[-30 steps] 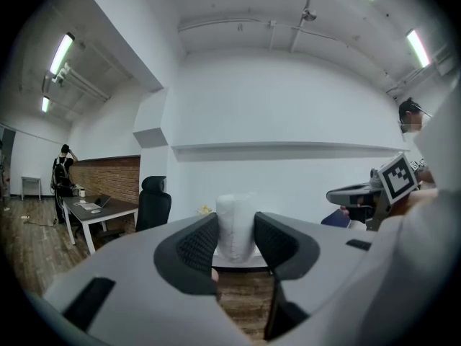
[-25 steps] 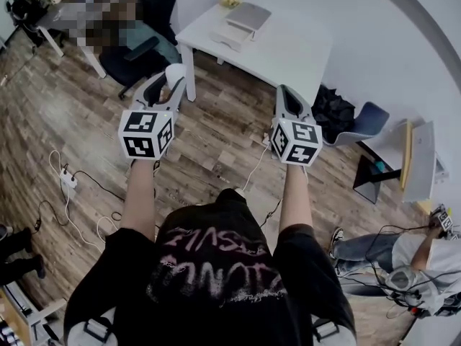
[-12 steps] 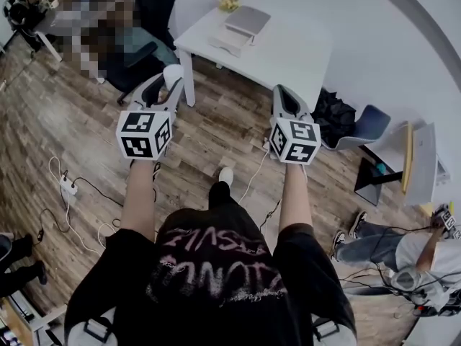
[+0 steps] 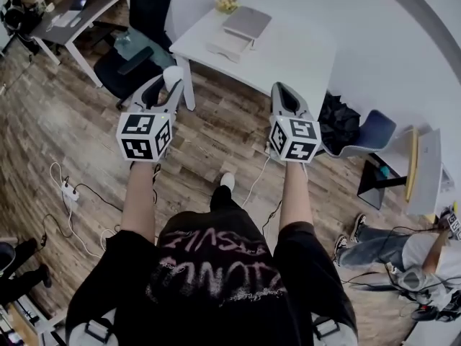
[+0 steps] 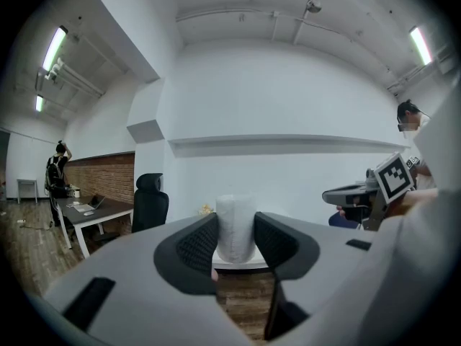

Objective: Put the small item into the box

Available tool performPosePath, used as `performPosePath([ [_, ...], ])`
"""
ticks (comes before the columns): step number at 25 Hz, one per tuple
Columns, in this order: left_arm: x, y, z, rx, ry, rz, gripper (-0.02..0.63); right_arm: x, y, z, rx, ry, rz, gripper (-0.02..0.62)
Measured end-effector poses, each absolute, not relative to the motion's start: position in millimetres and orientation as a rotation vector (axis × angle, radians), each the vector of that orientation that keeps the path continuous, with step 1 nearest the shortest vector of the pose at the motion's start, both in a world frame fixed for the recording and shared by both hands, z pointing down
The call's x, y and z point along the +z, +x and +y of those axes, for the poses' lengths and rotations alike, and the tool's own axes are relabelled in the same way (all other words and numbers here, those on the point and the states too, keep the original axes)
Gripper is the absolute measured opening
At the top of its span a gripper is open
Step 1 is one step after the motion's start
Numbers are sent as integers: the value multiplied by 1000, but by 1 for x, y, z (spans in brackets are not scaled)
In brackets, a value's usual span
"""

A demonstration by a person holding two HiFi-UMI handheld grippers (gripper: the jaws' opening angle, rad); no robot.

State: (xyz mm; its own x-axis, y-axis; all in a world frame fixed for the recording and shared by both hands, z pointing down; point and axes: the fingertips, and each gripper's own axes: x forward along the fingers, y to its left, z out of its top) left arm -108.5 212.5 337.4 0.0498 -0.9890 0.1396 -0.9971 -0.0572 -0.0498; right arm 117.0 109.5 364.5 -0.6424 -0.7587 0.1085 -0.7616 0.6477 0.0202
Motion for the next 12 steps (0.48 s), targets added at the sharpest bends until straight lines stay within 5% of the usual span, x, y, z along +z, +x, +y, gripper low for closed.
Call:
performPosePath([
  [12, 351, -126, 124, 276, 2199, -2103, 161, 380, 96, 19, 89, 1244, -2748, 9],
])
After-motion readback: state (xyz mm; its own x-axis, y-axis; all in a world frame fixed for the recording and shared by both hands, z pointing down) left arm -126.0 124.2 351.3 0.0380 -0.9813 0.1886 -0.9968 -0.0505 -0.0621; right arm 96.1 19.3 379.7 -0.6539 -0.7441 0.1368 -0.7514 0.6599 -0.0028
